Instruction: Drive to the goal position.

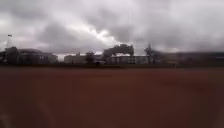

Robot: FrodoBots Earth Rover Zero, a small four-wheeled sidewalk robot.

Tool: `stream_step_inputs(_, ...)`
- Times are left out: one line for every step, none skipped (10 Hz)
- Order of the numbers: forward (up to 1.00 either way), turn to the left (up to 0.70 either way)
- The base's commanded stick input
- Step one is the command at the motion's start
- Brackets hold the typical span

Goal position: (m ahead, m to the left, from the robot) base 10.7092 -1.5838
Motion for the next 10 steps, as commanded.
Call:
stream_step_inputs(0.7,0.0)
stream_step_inputs(0.7,0.0)
stream_step_inputs(0.7,0.0)
stream_step_inputs(0.7,0.0)
stream_step_inputs(0.7,0.0)
stream_step_inputs(0.7,0.0)
stream_step_inputs(0.7,0.0)
stream_step_inputs(0.7,0.0)
stream_step_inputs(0.7,0.0)
stream_step_inputs(0.7,0.0)
